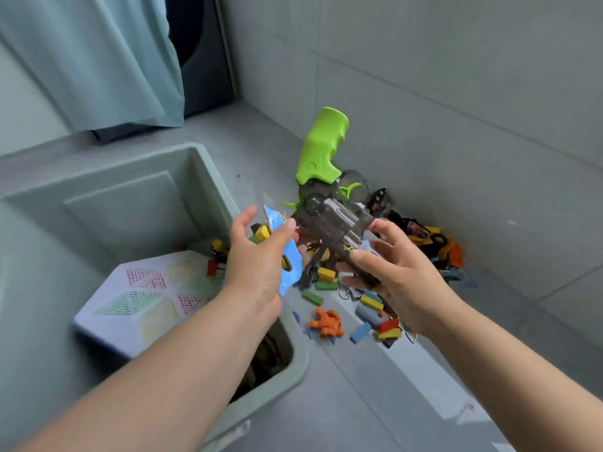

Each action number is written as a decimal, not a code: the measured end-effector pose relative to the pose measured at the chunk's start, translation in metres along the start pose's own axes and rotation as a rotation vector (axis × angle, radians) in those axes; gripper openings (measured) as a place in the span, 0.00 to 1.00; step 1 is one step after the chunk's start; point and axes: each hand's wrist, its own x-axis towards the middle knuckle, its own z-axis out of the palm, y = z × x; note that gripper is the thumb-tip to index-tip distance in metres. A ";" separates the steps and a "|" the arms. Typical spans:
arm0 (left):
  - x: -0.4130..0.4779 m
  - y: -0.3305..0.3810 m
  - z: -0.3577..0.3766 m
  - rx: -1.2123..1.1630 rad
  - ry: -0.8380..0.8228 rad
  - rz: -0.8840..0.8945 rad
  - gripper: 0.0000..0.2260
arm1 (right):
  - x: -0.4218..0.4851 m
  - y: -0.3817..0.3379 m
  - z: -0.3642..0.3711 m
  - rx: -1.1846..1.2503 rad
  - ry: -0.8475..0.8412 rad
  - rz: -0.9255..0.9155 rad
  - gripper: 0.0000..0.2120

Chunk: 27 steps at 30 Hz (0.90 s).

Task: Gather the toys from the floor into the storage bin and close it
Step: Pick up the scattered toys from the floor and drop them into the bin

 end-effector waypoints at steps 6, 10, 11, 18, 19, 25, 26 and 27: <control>0.000 0.036 -0.108 0.070 0.182 0.097 0.22 | 0.012 -0.002 0.116 -0.044 -0.260 0.138 0.19; 0.004 0.027 -0.182 0.203 0.191 -0.050 0.38 | 0.027 0.045 0.171 -0.050 -0.229 0.370 0.18; 0.005 0.025 -0.194 0.236 0.176 -0.065 0.41 | 0.030 0.054 0.180 -0.079 -0.241 0.413 0.18; 0.001 0.026 -0.183 0.417 -0.108 0.053 0.36 | 0.033 0.033 0.173 -0.604 -0.263 0.365 0.23; -0.002 0.026 -0.171 0.423 -0.157 0.074 0.33 | 0.029 0.021 0.161 -0.660 -0.263 0.336 0.20; -0.007 -0.006 -0.062 0.421 -0.363 0.118 0.26 | 0.002 -0.011 0.043 -0.664 -0.220 0.342 0.11; -0.005 -0.018 -0.039 0.407 -0.387 0.111 0.26 | 0.002 -0.009 0.015 -0.687 -0.198 0.352 0.10; -0.003 -0.031 -0.015 0.389 -0.405 0.101 0.25 | 0.004 -0.005 -0.014 -0.711 -0.175 0.363 0.09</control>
